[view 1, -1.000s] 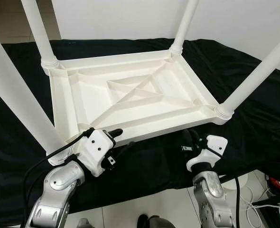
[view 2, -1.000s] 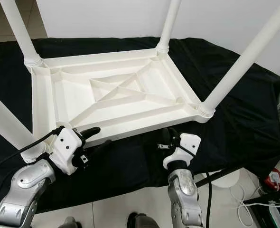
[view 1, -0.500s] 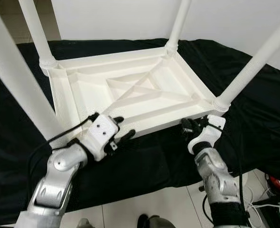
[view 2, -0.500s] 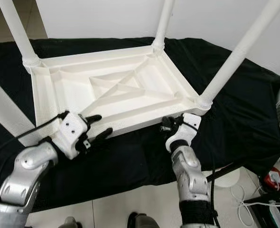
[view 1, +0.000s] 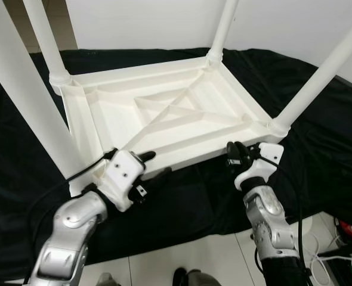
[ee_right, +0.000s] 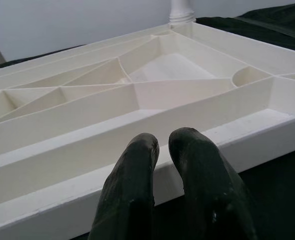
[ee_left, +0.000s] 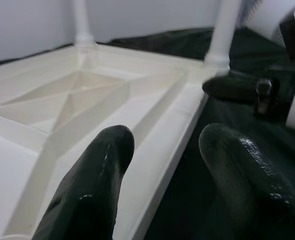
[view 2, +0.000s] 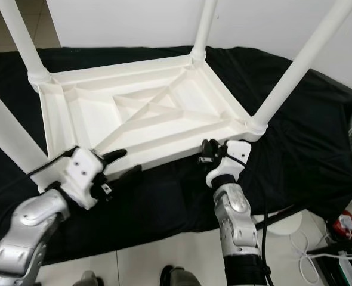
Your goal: Building children table
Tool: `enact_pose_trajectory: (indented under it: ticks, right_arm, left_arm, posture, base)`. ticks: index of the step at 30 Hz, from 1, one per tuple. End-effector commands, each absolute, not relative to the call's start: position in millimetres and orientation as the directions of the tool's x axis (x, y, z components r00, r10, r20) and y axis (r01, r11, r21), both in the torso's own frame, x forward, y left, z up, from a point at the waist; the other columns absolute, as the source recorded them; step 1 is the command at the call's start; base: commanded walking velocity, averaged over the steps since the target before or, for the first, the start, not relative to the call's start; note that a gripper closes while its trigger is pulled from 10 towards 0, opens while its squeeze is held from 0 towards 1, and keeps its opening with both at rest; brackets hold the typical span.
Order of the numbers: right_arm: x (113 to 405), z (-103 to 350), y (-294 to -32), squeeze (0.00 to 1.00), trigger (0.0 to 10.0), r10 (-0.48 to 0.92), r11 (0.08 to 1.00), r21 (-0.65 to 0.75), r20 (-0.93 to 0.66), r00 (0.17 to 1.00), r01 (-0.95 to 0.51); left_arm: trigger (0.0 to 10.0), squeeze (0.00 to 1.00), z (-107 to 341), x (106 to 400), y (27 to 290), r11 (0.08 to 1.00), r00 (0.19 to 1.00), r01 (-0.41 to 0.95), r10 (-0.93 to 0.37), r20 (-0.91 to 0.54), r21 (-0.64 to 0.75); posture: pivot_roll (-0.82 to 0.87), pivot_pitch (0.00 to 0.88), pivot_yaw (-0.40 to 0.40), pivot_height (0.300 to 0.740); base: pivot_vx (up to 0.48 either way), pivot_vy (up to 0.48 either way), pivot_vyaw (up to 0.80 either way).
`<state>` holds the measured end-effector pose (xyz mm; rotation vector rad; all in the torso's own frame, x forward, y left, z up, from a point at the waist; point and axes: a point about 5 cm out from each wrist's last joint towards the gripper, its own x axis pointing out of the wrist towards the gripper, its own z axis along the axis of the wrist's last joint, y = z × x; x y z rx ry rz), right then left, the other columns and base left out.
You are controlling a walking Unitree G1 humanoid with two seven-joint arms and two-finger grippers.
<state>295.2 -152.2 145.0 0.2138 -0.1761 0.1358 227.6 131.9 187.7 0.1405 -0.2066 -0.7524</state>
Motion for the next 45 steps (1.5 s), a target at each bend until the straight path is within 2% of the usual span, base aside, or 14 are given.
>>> enact_pose_trajectory:
  ticks: [1, 4, 6, 8, 10, 16, 23, 26, 29, 33, 41, 45]
  right_arm:
    - [296, 145, -156, 0.0, 10.0, 0.111, 0.968, 0.2, 0.196, 0.974, -0.151]
    - [299, 146, -156, 0.0, 10.0, 0.117, 0.968, 0.198, 0.201, 0.973, -0.157]
    - [305, 149, -156, 0.0, 10.0, 0.131, 0.966, 0.19, 0.214, 0.968, -0.173]
    - [305, 149, -156, 0.0, 10.0, 0.131, 0.966, 0.19, 0.214, 0.968, -0.173]
    - [309, 150, -157, 0.0, 10.0, 0.14, 0.967, 0.179, 0.224, 0.964, -0.182]
    - [313, 152, -161, 0.0, 10.0, 0.15, 0.97, 0.152, 0.236, 0.96, -0.189]
    - [316, 151, -165, 0.0, 10.0, 0.14, 0.974, 0.144, 0.237, 0.961, -0.177]
    - [317, 151, -165, 0.0, 10.0, 0.14, 0.974, 0.141, 0.243, 0.96, -0.178]
    - [318, 150, -164, 0.0, 10.0, 0.143, 0.974, 0.138, 0.25, 0.958, -0.181]
    - [318, 148, -163, 0.0, 10.0, 0.145, 0.974, 0.135, 0.253, 0.956, -0.184]
    - [316, 146, -164, 0.0, 10.0, 0.141, 0.975, 0.135, 0.254, 0.957, -0.179]
    - [316, 145, -166, 0.0, 10.0, 0.128, 0.976, 0.136, 0.257, 0.958, -0.167]
  left_arm:
    - [10.0, 0.0, 193, 217, 142, 0.738, 0.721, 0.657, -0.675, 0.155, 0.158]
    - [10.0, 0.0, 194, 213, 147, 0.733, 0.717, 0.661, -0.68, 0.154, 0.157]
    - [10.0, 0.0, 197, 200, 166, 0.741, 0.724, 0.649, -0.671, 0.159, 0.17]
    - [10.0, 0.0, 197, 200, 166, 0.741, 0.724, 0.649, -0.671, 0.159, 0.17]
    - [10.0, 0.0, 195, 184, 176, 0.713, 0.698, 0.682, -0.701, 0.144, 0.163]
    - [10.0, 0.0, 189, 164, 188, 0.649, 0.649, 0.746, -0.759, 0.055, 0.151]
    - [10.0, 0.0, 191, 160, 203, 0.633, 0.639, 0.759, -0.769, 0.013, 0.153]
    - [10.0, 0.0, 194, 158, 218, 0.632, 0.635, 0.765, -0.772, 0.015, 0.122]
    - [10.0, 0.0, 193, 157, 246, 0.666, 0.672, 0.737, -0.74, -0.021, 0.114]
    - [10.0, 0.0, 193, 156, 265, 0.688, 0.696, 0.717, -0.716, -0.055, 0.116]
    - [10.0, 0.0, 192, 158, 284, 0.707, 0.715, 0.699, -0.693, -0.09, 0.113]
    - [10.0, 0.0, 188, 171, 296, 0.73, 0.739, 0.673, -0.666, -0.096, 0.118]
  posture:
    - [0.14, 0.157, -0.073, 0.74]
    - [0.14, 0.157, -0.073, 0.74]
    - [0.16, 0.155, -0.079, 0.74]
    - [0.16, 0.155, -0.079, 0.74]
    - [0.18, 0.154, -0.086, 0.74]
    - [0.18, 0.147, -0.087, 0.74]
    - [0.19, 0.132, -0.084, 0.74]
    - [0.19, 0.125, -0.08, 0.74]
    - [0.19, 0.122, -0.079, 0.74]
    - [0.18, 0.12, -0.075, 0.74]
    - [0.17, 0.113, -0.071, 0.74]
    - [0.16, 0.107, -0.068, 0.74]
  base:
    - [0.0, 0.0, 0.0]
    - [0.0, 0.0, 0.0]
    - [0.0, 0.0, 0.0]
    - [0.0, 0.0, 0.0]
    - [0.0, 0.0, 0.0]
    - [0.0, 0.0, 0.0]
    - [0.0, 0.0, 0.0]
    - [0.0, 0.0, 0.0]
    - [0.0, 0.0, 0.0]
    - [0.0, 0.0, 0.0]
    - [0.0, 0.0, 0.0]
    - [0.0, 0.0, 0.0]
